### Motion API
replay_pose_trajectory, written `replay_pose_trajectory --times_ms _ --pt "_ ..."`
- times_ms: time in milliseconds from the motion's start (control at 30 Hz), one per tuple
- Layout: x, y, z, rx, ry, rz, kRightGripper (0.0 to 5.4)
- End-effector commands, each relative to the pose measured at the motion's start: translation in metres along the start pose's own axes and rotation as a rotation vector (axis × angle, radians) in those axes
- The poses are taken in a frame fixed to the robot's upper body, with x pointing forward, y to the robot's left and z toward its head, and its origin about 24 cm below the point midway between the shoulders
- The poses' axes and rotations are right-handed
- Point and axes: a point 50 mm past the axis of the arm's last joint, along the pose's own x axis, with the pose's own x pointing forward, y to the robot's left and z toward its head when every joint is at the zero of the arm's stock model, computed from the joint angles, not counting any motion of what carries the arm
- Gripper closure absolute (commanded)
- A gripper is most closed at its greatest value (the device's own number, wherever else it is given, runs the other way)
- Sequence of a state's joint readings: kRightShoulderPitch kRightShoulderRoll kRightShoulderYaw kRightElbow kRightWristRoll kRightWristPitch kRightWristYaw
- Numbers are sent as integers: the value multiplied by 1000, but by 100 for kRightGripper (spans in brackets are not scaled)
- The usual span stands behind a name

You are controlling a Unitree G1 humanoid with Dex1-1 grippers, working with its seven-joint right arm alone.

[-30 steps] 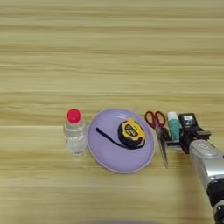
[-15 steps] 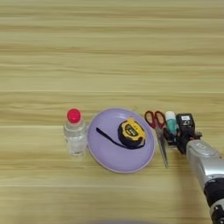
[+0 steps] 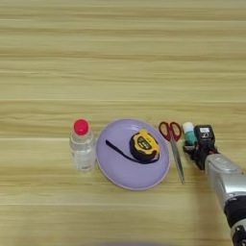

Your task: Move the objects on the table

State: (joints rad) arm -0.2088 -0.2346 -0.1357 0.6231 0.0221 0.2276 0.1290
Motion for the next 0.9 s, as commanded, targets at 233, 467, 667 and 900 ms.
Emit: replay_pose_trajectory --times_ms 233,467,667,900 --pt "0 2 40 3 -192 -9 374" --pt "-7 11 53 -35 -316 -13 374" --pt "-18 21 67 -37 -431 23 374" --pt "-40 45 75 -60 -533 138 374"
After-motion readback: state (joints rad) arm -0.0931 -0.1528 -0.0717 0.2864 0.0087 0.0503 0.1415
